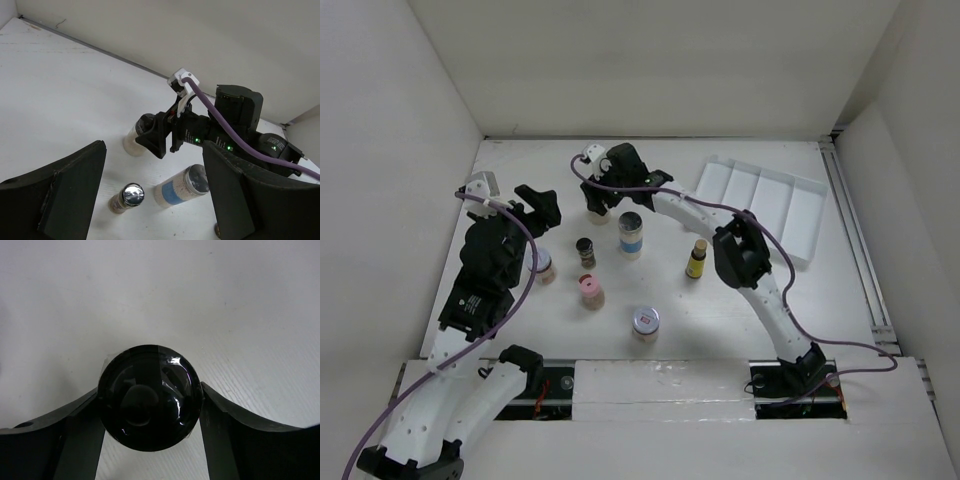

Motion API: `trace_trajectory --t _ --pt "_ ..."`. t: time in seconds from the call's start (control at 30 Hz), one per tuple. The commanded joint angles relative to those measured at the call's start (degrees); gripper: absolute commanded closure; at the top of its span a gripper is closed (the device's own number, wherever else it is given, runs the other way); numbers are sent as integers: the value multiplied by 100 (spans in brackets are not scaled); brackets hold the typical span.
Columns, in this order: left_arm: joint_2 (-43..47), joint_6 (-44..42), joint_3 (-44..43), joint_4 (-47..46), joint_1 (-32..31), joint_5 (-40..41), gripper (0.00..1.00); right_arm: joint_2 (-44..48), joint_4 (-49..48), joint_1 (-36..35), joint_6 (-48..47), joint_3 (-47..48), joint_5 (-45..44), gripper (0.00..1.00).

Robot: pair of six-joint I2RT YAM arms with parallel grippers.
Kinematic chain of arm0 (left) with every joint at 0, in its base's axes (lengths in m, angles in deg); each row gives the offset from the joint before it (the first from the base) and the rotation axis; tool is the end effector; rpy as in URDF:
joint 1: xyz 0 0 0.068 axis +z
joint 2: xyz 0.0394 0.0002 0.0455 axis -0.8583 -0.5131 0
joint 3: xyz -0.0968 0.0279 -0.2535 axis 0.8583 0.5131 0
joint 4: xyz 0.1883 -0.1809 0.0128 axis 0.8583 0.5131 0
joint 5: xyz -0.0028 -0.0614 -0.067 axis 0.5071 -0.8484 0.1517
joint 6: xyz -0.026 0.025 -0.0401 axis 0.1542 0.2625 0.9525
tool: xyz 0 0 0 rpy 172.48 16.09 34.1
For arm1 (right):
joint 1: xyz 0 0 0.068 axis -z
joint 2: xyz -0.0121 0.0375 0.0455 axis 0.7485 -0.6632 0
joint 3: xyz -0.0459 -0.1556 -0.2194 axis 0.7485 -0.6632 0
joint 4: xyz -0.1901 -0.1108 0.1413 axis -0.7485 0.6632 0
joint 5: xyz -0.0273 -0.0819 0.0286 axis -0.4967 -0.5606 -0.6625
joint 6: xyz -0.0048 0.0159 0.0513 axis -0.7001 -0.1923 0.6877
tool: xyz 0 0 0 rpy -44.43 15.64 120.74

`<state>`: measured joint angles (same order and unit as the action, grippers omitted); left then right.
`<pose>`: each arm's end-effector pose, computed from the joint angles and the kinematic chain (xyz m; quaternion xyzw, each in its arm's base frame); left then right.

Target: Organize the condiment bottles

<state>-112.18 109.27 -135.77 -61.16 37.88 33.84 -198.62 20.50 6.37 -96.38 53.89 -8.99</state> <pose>0.1406 -0.0425 0.3965 -0.1367 0.6727 -0.1803 0.7044 0.4184 0.3898 0.2196 -0.4286 0.7650 0.2399 0.4164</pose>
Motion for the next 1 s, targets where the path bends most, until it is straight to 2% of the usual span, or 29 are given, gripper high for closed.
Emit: trace_trajectory --t 0.0,0.03,0.17,0.27,0.47,0.6,0.67,0.77,0.97 --pt "66 -14 -66 -231 25 -68 26 906 -1201 -63 266 -688 57 53" --pt "66 -14 -66 -231 25 -68 26 1067 -1762 -63 406 -832 57 53" --pt "14 -14 -66 -231 25 -121 26 1700 -2399 -10 557 -895 57 53" --pt "14 -14 -66 -231 25 -121 26 2288 -2881 314 697 -1333 -4 53" --pt "75 -14 -13 -284 25 -191 26 3212 -3200 1482 987 -2773 -171 53" --pt "23 -14 -13 -284 25 -244 26 3449 -3200 2439 1163 -3548 -425 53" --pt "23 -14 -65 -284 25 -305 26 3450 -3200 2694 1163 -3837 -426 53" --pt "23 -14 -66 -345 25 -306 26 3503 -3200 3108 1163 -3988 -426 53" --pt "-83 -14 -66 -293 25 -367 26 3082 -3200 3478 1163 -3988 -154 53"
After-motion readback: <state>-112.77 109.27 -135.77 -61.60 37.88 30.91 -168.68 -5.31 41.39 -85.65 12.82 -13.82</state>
